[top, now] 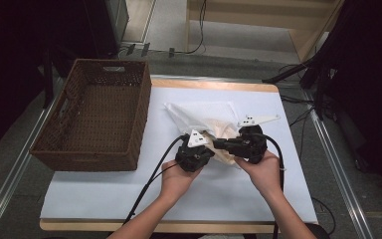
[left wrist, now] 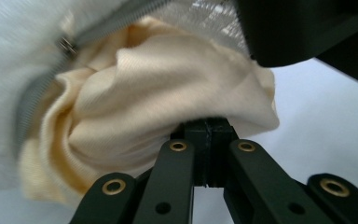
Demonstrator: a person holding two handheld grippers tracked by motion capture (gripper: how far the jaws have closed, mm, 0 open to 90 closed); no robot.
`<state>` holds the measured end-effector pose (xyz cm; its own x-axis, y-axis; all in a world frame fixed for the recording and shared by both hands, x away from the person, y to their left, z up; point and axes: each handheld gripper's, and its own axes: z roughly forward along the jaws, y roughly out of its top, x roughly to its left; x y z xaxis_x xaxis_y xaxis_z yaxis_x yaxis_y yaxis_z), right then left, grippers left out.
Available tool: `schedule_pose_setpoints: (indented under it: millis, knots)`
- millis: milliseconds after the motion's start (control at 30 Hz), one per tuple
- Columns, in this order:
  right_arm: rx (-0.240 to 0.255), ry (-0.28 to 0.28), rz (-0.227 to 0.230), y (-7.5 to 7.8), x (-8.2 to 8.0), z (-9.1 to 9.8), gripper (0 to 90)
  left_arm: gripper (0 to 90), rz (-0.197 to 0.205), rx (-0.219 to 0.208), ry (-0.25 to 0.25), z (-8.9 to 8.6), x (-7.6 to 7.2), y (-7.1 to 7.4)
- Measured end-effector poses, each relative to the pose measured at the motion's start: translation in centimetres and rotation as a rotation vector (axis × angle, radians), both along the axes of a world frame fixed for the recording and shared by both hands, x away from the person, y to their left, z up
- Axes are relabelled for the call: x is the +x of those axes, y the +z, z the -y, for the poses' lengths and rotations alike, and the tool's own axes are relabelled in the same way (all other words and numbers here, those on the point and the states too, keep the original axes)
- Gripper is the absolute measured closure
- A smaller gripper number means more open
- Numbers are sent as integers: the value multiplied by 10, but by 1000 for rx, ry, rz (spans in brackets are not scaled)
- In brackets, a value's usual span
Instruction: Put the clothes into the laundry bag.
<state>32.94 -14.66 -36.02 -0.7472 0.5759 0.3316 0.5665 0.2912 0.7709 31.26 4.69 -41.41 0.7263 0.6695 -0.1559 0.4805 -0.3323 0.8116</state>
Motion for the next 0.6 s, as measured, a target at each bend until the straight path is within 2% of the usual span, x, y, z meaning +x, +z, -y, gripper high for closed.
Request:
schedule_pose_setpoints:
  millis: [67, 167, 233, 367, 433, 600]
  knots:
    - [3, -5, 15, 4, -1, 1, 888, 900, -1, 14, -12, -1, -1, 5]
    - [-3, -20, 11, 3, 0, 2, 888, 900, -14, 36, -16, 3, 4, 4]
    - [-8, -29, 1, -2, 4, 4, 888, 900, -33, 46, -22, 6, 10, 3]
    - [-16, -56, -20, -11, 12, 9, 888, 900, -45, 71, -23, 14, 23, 3]
    - [-14, -69, -26, -14, 16, 12, 888, 900, -49, 99, -28, 18, 30, 3]
    - [-15, -88, -39, -18, 21, 18, 889, 900, -62, 119, -9, 27, 46, 3]
